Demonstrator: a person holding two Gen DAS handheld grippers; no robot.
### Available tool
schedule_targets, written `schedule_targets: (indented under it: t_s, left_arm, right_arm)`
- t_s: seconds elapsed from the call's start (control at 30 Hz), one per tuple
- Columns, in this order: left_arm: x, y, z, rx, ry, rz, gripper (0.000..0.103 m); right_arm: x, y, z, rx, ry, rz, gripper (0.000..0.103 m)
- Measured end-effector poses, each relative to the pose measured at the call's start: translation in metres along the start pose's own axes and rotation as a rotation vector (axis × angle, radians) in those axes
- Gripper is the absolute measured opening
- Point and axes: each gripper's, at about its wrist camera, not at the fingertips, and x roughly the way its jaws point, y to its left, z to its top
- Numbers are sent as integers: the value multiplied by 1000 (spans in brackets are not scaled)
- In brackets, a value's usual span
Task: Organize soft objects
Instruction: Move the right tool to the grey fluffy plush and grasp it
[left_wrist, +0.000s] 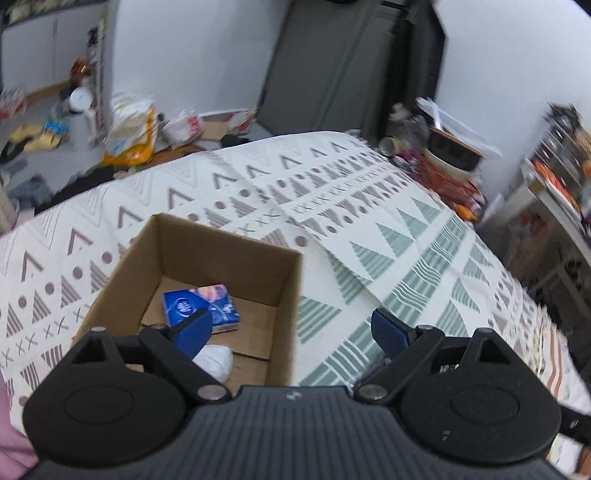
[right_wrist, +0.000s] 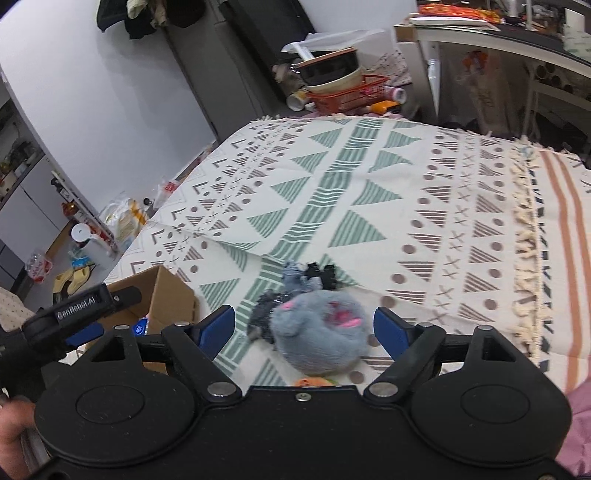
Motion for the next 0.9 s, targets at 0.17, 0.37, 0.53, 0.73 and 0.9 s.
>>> schedule_targets:
  t_s: [0.17, 0.37, 0.53, 0.73, 0.9]
  left_arm:
    - [-8, -38, -19, 148, -12, -31, 92]
    - [-10, -61, -34, 211, -8, -72, 92]
    - [-5, -73, -44, 247, 8, -93, 92]
    - [4, -91, -59, 295, 52, -130, 92]
    - [12, -100, -65, 305, 78, -142, 91]
  right_arm:
    - [-8, -18, 3, 9, 0, -12, 82]
    - [-6, -32, 3, -14, 2, 3, 82]
    - [8, -47, -3, 16, 15, 22, 81]
    - [26, -64, -11, 73, 44, 46, 72]
    - [41, -70, -18, 89, 70, 78, 65]
